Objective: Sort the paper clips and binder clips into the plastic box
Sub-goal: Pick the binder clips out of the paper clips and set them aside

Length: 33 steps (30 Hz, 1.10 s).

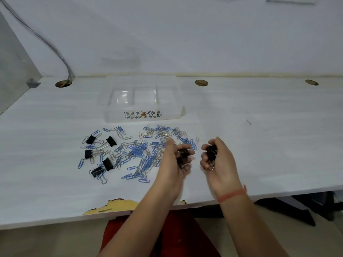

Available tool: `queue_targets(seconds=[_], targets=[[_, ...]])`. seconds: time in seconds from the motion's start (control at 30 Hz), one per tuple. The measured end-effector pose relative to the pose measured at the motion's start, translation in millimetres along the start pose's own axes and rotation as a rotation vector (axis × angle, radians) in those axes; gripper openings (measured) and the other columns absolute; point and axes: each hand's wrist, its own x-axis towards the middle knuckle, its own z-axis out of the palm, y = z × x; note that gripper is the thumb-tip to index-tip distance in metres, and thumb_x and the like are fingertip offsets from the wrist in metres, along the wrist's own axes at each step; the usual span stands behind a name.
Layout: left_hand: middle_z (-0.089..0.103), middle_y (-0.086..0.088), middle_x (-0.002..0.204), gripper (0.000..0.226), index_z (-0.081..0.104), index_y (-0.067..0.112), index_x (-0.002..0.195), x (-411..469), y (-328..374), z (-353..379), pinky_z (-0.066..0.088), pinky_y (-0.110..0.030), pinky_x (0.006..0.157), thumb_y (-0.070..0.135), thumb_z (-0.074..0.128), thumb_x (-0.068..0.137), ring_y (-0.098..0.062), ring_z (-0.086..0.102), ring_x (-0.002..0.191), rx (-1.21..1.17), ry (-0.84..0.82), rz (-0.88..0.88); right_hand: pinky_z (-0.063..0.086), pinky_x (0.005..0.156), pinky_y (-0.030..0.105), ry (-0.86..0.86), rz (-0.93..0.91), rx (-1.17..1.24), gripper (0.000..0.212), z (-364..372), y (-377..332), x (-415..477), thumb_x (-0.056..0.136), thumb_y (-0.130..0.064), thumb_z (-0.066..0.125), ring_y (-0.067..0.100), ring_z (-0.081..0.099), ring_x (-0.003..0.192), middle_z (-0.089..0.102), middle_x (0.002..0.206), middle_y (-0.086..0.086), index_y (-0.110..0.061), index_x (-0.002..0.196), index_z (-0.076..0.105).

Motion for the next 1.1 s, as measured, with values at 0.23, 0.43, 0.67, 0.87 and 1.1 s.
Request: queue_targets(seconds=[0.23, 0.43, 0.67, 0.87, 1.1], targets=[[0.065, -0.006, 0.090, 0.073, 0.062, 0.003, 0.105, 2.2, -28.8, 22.3, 0.046, -0.026, 0.073, 0.058, 0.014, 0.095, -0.016, 0.061, 0.083, 0.163, -0.068, 0.081, 0.045, 0.071, 0.026, 0.243, -0.285, -0.263, 0.021, -9.0, 23.3, -7.8, 0.097, -0.024, 0.034, 0.013, 0.058, 0.081, 0.059, 0.088, -0.003, -0.024, 0.096, 0.055], [0.042, -0.008, 0.149, 0.086, 0.038, 0.005, 0.142, 11.7, -22.9, 8.0, 0.021, -0.030, 0.118, 0.064, 0.004, 0.091, -0.015, 0.036, 0.139, 0.218, -0.186, 0.008, 0.046, 0.087, 0.027, 0.232, -0.487, -0.626, 0.022, -14.1, 34.7, 4.9, 0.096, -0.016, 0.039, 0.011, 0.057, 0.102, 0.061, 0.110, -0.004, -0.018, 0.110, 0.057], [0.039, -0.010, 0.150, 0.085, 0.035, 0.003, 0.143, 25.7, -2.2, -7.1, 0.019, -0.030, 0.119, 0.060, -0.002, 0.092, -0.015, 0.035, 0.140, 0.349, -0.149, 0.070, 0.043, 0.087, 0.029, 0.140, -0.748, -1.205, 0.031, -18.0, 51.1, 10.8, 0.086, -0.010, 0.040, 0.024, 0.049, 0.105, 0.060, 0.108, 0.005, -0.012, 0.105, 0.064], [0.049, -0.009, 0.143, 0.076, 0.046, 0.004, 0.137, 23.4, -0.6, -15.2, 0.025, -0.033, 0.118, 0.054, 0.005, 0.096, -0.016, 0.044, 0.134, 0.423, -0.102, 0.157, 0.047, 0.088, 0.035, 0.170, -0.718, -1.249, 0.037, -16.1, 48.3, 15.3, 0.084, -0.015, 0.034, 0.023, 0.048, 0.104, 0.063, 0.102, 0.004, -0.013, 0.098, 0.069], [0.071, -0.007, 0.083, 0.024, 0.071, 0.014, 0.085, 10.7, 5.4, -21.7, 0.054, -0.032, 0.074, 0.020, 0.049, 0.094, -0.018, 0.065, 0.077, 0.559, 0.176, 0.454, 0.045, 0.081, 0.028, 0.165, -0.792, -1.206, 0.024, -6.1, 30.6, 15.2, 0.086, -0.006, 0.048, 0.020, 0.051, 0.101, 0.064, 0.099, 0.000, -0.016, 0.091, 0.070]])
